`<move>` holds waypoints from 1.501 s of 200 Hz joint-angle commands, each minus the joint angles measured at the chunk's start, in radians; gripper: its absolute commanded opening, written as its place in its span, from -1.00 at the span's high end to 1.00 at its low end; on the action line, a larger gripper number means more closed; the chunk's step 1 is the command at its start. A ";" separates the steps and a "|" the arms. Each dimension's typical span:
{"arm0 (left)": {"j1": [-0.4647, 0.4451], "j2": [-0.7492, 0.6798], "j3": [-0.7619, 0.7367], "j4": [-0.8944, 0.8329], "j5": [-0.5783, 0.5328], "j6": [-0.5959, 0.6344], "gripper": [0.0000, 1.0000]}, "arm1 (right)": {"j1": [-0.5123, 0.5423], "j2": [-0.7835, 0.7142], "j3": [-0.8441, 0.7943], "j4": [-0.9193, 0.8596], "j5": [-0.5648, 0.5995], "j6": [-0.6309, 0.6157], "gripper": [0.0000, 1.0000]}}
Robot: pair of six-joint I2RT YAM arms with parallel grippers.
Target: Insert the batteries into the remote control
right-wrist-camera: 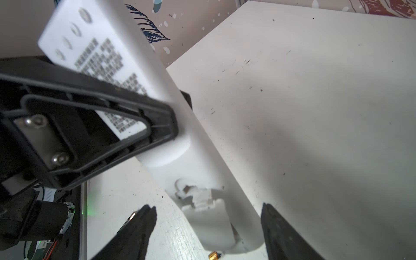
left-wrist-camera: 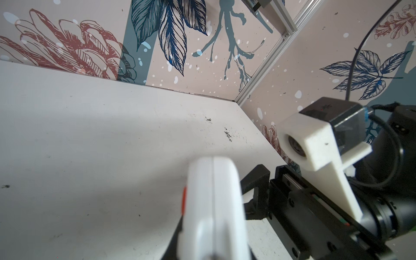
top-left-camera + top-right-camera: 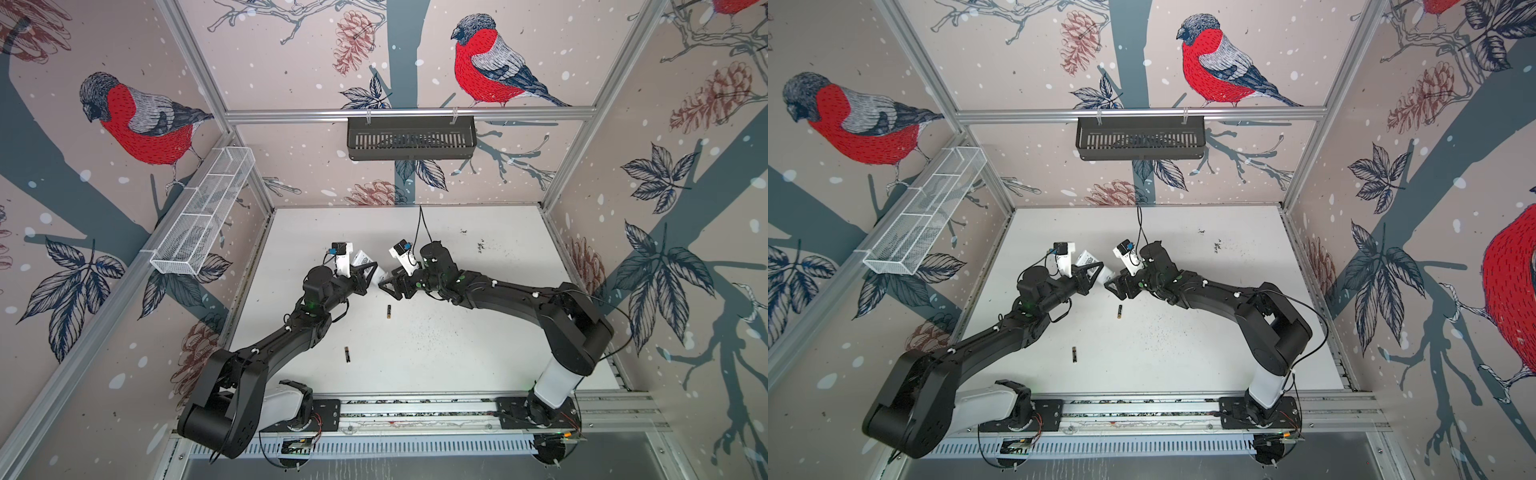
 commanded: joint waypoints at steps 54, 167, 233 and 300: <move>0.003 0.019 0.014 0.029 0.058 -0.015 1.00 | -0.006 0.021 0.032 -0.016 -0.011 -0.051 -0.14; 0.005 0.026 0.018 0.017 0.018 -0.017 1.00 | -0.014 0.007 0.024 -0.006 -0.055 -0.051 0.46; 0.028 -0.015 0.036 -0.173 -0.202 -0.009 1.00 | -0.044 -0.005 -0.019 -0.002 -0.022 -0.004 0.51; 0.069 -0.095 0.122 -0.473 -0.307 0.003 1.00 | -0.048 0.164 0.128 -0.420 0.325 0.083 0.48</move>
